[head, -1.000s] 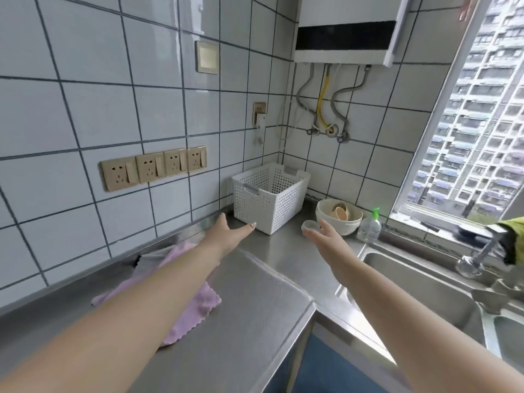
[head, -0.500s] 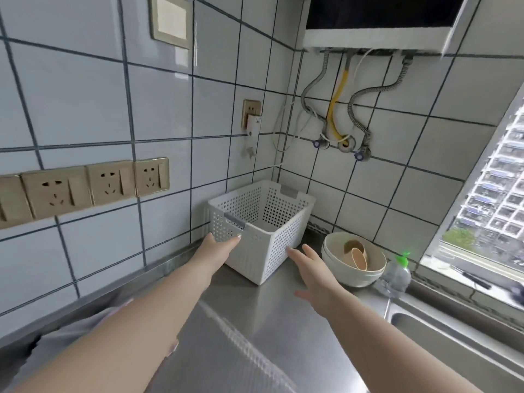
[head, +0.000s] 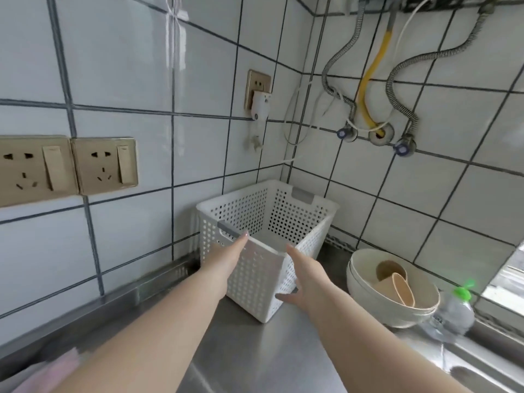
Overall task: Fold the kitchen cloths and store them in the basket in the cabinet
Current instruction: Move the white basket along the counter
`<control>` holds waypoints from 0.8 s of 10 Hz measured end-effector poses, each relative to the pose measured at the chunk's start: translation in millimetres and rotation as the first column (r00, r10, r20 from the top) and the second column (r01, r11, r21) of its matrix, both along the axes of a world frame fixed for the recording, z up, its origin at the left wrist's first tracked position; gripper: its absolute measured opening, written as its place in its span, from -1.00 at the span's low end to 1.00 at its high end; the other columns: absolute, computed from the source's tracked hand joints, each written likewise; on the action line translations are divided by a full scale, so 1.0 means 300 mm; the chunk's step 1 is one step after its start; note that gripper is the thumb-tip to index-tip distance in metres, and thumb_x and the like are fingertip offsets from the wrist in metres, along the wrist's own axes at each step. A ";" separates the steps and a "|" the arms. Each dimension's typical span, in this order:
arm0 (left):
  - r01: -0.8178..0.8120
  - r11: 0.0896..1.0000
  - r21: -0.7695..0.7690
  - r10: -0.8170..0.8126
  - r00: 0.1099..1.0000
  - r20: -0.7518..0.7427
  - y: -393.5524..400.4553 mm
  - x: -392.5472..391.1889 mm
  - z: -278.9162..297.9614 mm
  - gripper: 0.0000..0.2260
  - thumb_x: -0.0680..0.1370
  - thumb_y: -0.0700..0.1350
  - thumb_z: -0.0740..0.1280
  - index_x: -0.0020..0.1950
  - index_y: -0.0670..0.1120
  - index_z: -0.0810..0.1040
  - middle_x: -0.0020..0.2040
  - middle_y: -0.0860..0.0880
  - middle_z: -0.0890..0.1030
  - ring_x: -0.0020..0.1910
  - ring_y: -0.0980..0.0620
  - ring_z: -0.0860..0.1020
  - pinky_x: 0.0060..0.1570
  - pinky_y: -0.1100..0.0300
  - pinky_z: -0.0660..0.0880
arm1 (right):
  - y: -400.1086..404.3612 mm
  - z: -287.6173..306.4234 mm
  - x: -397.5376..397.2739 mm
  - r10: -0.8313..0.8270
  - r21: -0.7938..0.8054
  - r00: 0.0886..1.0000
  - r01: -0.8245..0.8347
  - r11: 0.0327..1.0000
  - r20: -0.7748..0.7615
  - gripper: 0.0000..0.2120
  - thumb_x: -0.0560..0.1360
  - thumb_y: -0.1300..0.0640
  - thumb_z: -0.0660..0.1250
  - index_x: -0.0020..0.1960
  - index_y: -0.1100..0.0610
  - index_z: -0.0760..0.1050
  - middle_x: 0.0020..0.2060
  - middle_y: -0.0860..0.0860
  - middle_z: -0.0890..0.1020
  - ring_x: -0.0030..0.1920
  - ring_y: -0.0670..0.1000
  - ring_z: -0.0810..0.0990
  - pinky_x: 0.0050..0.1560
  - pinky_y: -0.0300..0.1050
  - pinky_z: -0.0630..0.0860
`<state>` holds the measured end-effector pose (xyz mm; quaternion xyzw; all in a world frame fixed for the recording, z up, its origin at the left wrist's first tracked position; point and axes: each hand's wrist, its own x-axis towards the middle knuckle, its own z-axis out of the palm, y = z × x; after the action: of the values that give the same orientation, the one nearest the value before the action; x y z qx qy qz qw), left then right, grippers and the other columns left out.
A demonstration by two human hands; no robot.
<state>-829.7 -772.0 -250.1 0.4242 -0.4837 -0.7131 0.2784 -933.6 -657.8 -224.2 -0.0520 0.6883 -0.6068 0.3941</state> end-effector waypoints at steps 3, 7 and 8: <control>0.039 0.993 0.112 -0.029 0.996 -0.089 -0.011 -0.007 -0.034 -0.54 0.39 0.15 0.46 0.18 -0.07 0.53 -0.07 -0.04 0.54 -0.09 -0.03 0.52 -0.16 0.15 0.45 | -0.065 -0.019 0.019 -0.019 -0.118 0.999 0.024 0.993 0.043 -0.69 0.48 0.19 0.24 0.22 0.15 0.36 0.13 0.10 0.41 0.00 0.11 0.45 -0.11 0.01 0.62; -0.069 0.996 0.056 0.071 0.997 -0.036 0.047 0.304 0.045 0.05 -0.04 0.24 0.61 0.38 0.02 0.33 0.28 -0.06 0.53 0.23 -0.08 0.51 0.25 -0.15 0.39 | 0.215 0.040 0.163 0.038 -0.189 0.998 -0.029 0.981 0.040 -0.60 0.55 0.40 0.17 0.38 0.26 0.29 0.32 0.26 0.38 -0.02 0.12 0.52 -0.38 -0.34 0.54; -0.104 0.994 0.043 0.105 0.994 -0.022 0.116 0.419 0.059 -0.28 0.24 0.12 0.57 0.30 -0.03 0.37 0.13 -0.06 0.61 0.05 -0.01 0.59 0.00 0.02 0.51 | 0.297 0.054 0.231 0.017 -0.173 0.993 0.003 0.985 0.116 -0.65 0.53 0.36 0.07 0.20 0.10 0.46 0.20 0.17 0.53 0.16 0.25 0.52 0.00 0.24 0.57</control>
<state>-703.9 -737.1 -232.3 0.4460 -0.4423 -0.7127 0.3122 -864.2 -568.7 -207.9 -0.0527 0.6086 -0.6648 0.4300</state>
